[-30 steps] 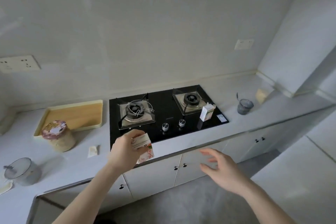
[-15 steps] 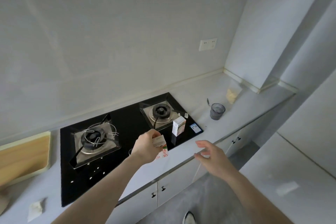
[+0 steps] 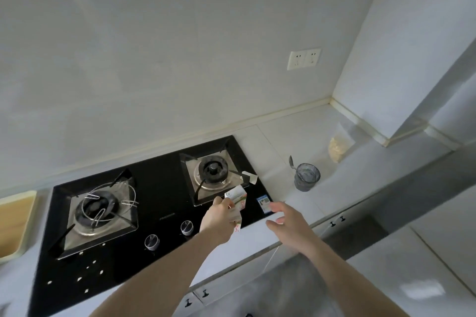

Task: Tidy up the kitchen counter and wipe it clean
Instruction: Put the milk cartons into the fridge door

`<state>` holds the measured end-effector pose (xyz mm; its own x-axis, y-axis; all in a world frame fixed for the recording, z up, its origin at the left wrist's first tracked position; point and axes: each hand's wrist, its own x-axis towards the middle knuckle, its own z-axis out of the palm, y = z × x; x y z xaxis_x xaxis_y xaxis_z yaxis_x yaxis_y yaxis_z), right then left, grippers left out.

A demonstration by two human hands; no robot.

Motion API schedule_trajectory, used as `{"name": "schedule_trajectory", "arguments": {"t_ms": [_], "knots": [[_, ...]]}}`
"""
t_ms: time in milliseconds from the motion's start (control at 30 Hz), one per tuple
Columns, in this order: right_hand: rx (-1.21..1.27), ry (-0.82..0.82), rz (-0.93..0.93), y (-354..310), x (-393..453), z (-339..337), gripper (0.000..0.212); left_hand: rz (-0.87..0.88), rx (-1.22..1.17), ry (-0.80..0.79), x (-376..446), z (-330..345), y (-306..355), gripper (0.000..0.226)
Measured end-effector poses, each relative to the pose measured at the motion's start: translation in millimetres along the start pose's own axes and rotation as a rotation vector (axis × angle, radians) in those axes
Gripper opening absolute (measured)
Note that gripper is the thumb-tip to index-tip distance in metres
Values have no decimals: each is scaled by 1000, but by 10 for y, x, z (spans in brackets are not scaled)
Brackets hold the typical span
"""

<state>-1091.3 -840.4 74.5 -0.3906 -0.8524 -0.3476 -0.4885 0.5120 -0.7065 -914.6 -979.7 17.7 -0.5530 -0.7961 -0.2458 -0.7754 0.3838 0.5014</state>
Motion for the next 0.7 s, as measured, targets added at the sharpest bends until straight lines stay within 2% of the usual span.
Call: {"name": "schedule_trajectory", "arguments": {"t_ms": [267, 433, 567, 700], "knots": [[-66, -105, -26, 21, 507, 11, 50, 45, -67, 66, 192, 217, -63, 52], [-109, -198, -32, -18, 759, 59, 83, -25, -149, 159, 145, 236, -191, 60], [-173, -284, -88, -152, 980, 96, 103, -38, -127, 123, 249, 148, -169, 84], [-271, -430, -81, -235, 1131, 153, 114, -46, -53, 1, 384, 119, -143, 112]]}}
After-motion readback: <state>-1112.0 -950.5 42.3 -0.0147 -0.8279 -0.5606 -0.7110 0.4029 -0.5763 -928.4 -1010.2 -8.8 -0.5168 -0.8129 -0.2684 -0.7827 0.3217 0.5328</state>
